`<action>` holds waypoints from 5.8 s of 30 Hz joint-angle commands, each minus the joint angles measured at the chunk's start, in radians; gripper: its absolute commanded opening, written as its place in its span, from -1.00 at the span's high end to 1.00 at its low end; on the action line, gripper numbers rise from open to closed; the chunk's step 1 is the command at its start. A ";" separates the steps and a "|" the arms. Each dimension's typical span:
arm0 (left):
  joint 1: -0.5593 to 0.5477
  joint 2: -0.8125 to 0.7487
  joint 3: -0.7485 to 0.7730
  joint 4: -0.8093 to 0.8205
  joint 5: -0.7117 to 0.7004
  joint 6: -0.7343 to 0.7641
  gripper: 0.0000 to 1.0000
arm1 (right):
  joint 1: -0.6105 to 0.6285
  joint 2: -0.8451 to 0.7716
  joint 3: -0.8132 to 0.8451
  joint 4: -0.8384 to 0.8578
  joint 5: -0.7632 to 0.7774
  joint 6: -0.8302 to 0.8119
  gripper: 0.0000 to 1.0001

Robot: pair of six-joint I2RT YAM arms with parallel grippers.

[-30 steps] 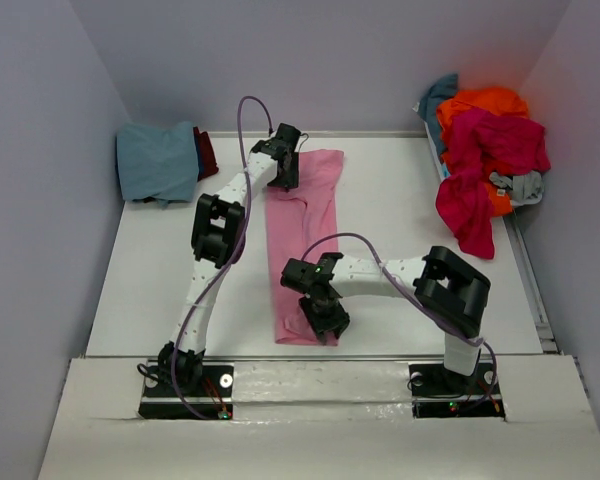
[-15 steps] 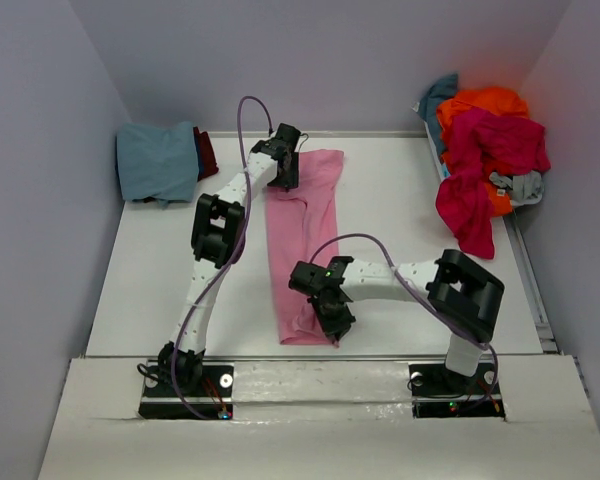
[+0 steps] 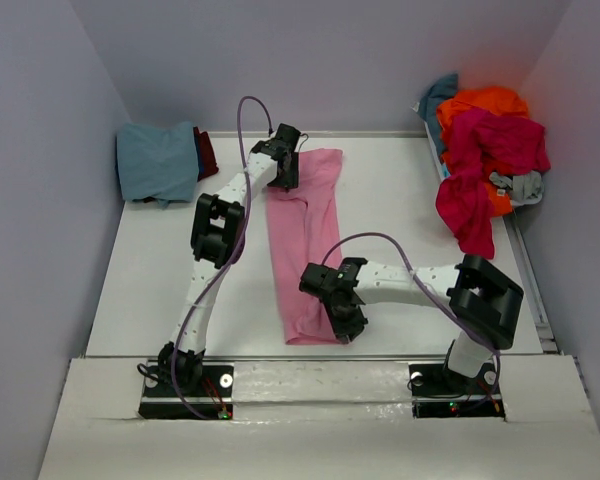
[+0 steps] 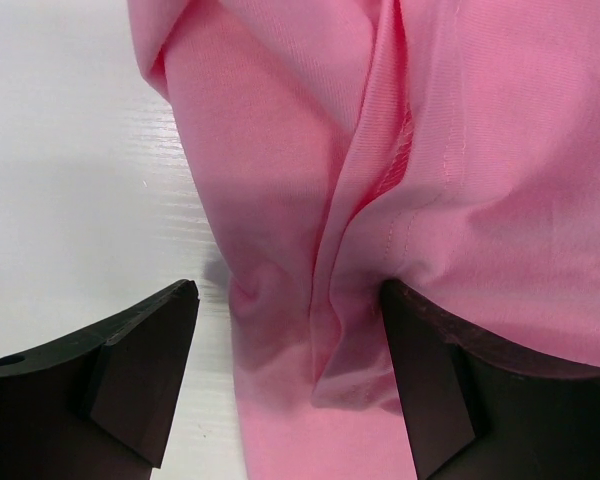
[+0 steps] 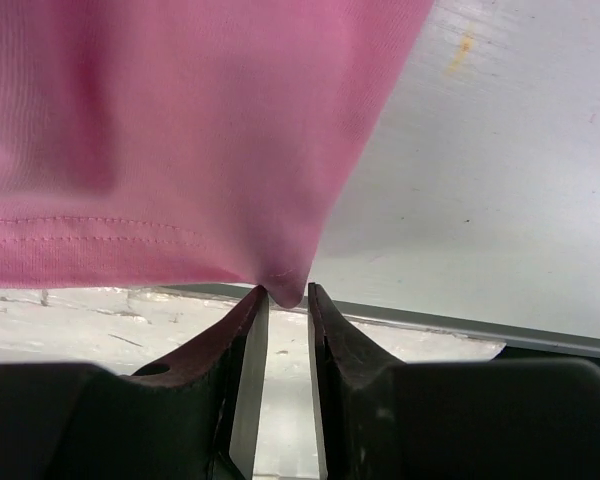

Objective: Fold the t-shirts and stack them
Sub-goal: Fold the tshirt

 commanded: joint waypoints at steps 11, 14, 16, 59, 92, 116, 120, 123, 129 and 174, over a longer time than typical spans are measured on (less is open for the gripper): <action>0.024 0.027 -0.063 -0.126 -0.052 0.034 -0.71 | 0.017 0.051 0.187 -0.069 0.062 -0.010 0.20; 0.024 0.027 -0.063 -0.126 -0.052 0.034 -0.71 | 0.026 0.092 0.291 -0.094 0.081 -0.019 0.17; 0.024 0.026 -0.065 -0.123 -0.050 0.034 -0.71 | 0.026 0.120 0.337 -0.116 0.087 -0.031 0.16; 0.024 0.035 -0.066 -0.123 -0.041 0.034 -0.71 | 0.083 0.370 0.575 -0.178 -0.019 -0.126 0.17; 0.033 0.032 -0.080 -0.117 -0.041 0.034 -0.71 | 0.092 -0.041 0.338 -0.269 0.191 0.128 0.86; 0.042 0.023 -0.094 -0.117 -0.044 0.035 -0.71 | 0.092 -0.263 0.177 -0.427 0.250 0.406 0.86; 0.042 0.021 -0.095 -0.117 -0.045 0.035 -0.71 | 0.092 -0.233 0.209 -0.422 0.254 0.374 0.86; 0.042 0.020 -0.095 -0.117 -0.045 0.034 -0.71 | 0.092 -0.178 0.233 -0.396 0.244 0.340 0.86; 0.042 0.018 -0.097 -0.117 -0.044 0.035 -0.71 | 0.092 -0.078 0.272 -0.294 0.184 0.225 0.86; 0.051 -0.080 -0.140 -0.089 -0.078 0.028 -0.72 | 0.102 -0.029 0.362 -0.163 0.254 0.079 -0.56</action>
